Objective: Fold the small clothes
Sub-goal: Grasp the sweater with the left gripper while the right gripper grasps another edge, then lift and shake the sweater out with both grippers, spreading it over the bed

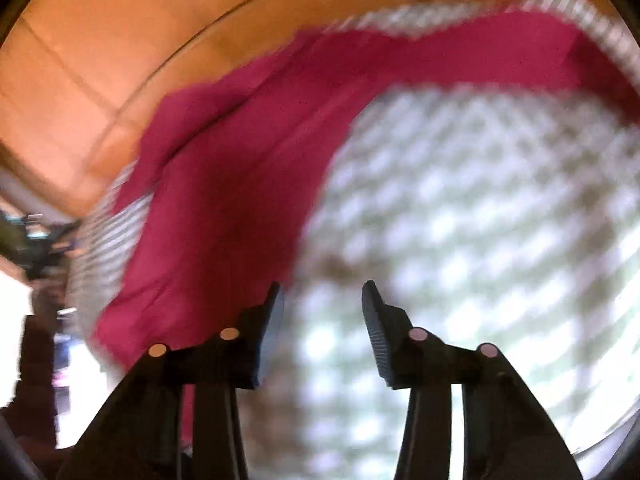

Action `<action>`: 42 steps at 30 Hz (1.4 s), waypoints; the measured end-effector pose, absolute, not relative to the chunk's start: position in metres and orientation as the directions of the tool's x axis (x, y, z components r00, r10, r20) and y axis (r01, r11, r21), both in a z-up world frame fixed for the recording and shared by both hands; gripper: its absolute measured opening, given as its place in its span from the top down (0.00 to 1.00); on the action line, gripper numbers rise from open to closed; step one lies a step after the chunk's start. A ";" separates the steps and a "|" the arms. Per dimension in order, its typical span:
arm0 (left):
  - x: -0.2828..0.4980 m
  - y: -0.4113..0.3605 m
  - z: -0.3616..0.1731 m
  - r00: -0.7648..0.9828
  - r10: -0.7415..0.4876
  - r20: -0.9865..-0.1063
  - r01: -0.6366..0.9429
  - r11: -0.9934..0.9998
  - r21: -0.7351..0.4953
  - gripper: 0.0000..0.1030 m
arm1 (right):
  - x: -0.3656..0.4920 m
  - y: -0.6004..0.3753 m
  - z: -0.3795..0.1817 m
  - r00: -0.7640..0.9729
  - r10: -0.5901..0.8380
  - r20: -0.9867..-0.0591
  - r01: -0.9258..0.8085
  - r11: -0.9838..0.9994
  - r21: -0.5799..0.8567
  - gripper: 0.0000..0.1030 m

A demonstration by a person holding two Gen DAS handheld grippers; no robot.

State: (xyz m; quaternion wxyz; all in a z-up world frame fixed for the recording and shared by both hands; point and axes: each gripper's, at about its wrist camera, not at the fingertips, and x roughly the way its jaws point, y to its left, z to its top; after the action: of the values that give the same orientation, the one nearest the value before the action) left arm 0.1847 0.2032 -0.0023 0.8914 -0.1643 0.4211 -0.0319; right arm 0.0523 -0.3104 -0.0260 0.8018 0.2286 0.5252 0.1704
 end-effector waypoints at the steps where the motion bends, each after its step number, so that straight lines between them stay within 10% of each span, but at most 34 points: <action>1: 0.175 0.194 -0.012 0.614 -0.281 -0.737 -0.036 0.923 -0.382 0.43 | 0.044 -0.299 -0.033 0.361 0.540 -0.760 -0.033 0.822 0.568 0.61; 8: 0.137 0.125 -0.062 0.475 -0.573 -0.667 0.064 0.779 -0.624 0.50 | 0.039 -0.267 -0.036 0.377 0.632 -0.677 -0.045 0.743 0.668 0.72; 12: 0.140 0.095 -0.066 0.438 -0.594 -0.675 0.079 0.773 -0.629 0.87 | 0.042 -0.255 -0.022 0.392 0.590 -0.706 -0.094 0.789 0.608 0.90; 21: 0.117 0.126 0.033 0.519 -0.605 -0.604 0.167 0.765 -0.622 0.92 | -0.007 -0.334 0.112 0.667 0.453 -0.591 -0.205 0.875 0.438 0.94; 27: 0.083 0.153 0.073 0.476 -0.619 -0.624 0.180 0.764 -0.620 0.92 | -0.038 -0.369 0.119 0.703 0.327 -0.631 -0.117 0.929 0.351 0.98; 35: 0.062 0.121 -0.048 0.285 -0.468 -0.837 0.051 0.879 -0.474 0.91 | -0.049 -0.375 0.005 0.478 0.118 -0.871 0.004 0.991 0.136 1.00; 40: 0.074 0.159 -0.046 0.426 -0.362 -0.829 -0.057 0.904 -0.424 0.50 | -0.050 -0.389 0.024 0.547 0.101 -0.831 0.045 0.988 0.149 0.64; 42: 0.094 0.187 -0.036 0.485 -0.290 -0.825 -0.135 0.907 -0.398 0.48 | -0.045 -0.378 0.037 0.584 0.129 -0.801 0.023 0.984 0.176 0.56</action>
State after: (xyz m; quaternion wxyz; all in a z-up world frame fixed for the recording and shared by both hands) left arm 0.0938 0.1866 -0.0365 0.8357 -0.2103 0.5052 -0.0465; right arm -0.0449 -0.3776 0.0372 0.8861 0.0839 0.4549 0.0299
